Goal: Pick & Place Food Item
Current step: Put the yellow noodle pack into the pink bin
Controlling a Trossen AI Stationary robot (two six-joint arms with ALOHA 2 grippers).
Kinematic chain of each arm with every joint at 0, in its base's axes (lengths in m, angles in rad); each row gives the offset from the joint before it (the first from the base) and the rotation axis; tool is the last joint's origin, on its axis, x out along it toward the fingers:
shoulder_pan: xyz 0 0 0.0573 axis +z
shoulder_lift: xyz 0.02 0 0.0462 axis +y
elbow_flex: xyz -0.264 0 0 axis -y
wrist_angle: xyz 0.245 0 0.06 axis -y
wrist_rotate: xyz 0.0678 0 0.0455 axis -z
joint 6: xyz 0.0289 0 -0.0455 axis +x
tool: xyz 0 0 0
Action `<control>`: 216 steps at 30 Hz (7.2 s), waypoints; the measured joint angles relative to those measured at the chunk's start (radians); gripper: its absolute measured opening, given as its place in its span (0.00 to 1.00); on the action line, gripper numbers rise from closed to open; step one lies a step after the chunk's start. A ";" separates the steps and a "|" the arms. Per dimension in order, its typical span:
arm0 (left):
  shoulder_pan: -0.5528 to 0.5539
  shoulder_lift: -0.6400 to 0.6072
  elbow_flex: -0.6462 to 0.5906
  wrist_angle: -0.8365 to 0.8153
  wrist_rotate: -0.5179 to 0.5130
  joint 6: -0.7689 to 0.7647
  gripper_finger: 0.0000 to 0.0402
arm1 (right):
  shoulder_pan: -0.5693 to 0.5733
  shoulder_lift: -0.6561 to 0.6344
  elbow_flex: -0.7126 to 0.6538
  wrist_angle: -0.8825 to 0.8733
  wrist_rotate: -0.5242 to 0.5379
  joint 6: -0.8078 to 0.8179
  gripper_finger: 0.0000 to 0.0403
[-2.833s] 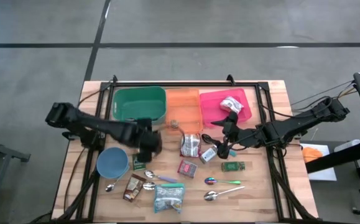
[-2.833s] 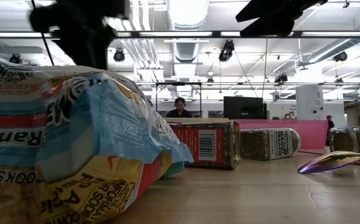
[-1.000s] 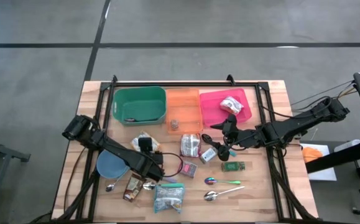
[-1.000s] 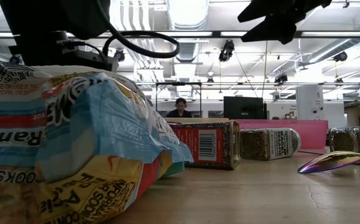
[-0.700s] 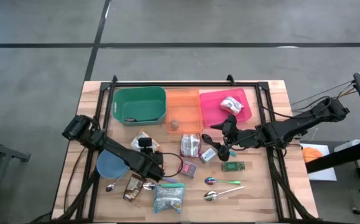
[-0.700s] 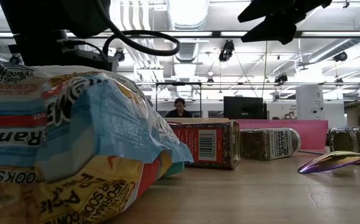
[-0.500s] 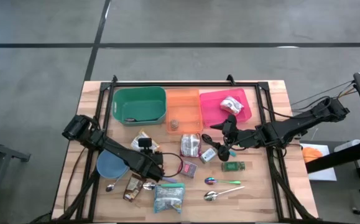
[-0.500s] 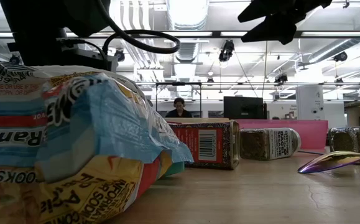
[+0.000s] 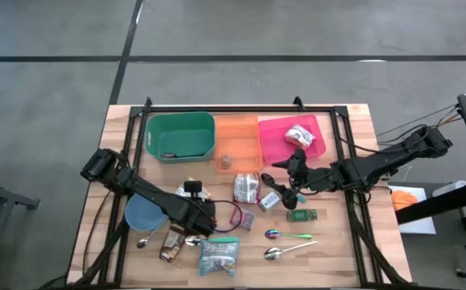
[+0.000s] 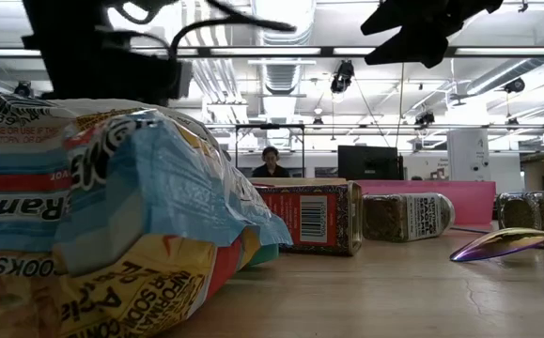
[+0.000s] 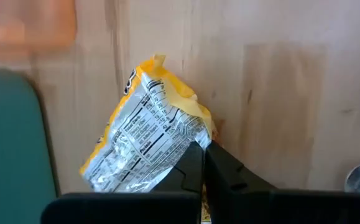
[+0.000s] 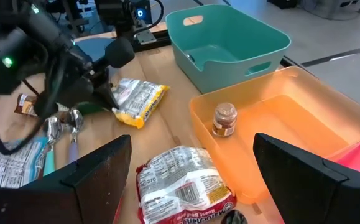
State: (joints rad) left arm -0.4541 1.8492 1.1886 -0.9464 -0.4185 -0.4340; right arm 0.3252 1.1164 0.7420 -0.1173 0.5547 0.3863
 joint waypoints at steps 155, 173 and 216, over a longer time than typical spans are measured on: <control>0.025 -0.799 -0.149 0.222 -0.062 -0.122 0.69 | -0.141 0.284 0.397 -0.383 0.153 -0.186 0.22; 0.025 -0.799 -0.149 0.171 -0.064 -0.113 0.70 | -0.507 0.243 0.396 -0.703 0.095 -0.103 0.22; 0.026 -0.798 -0.181 0.159 -0.061 -0.125 0.69 | -0.733 0.687 0.381 -0.832 0.141 -0.470 0.25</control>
State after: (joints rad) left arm -0.4282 1.0508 1.0073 -0.7870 -0.4797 -0.5587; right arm -0.4076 1.8036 1.1229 -0.9497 0.6957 -0.0834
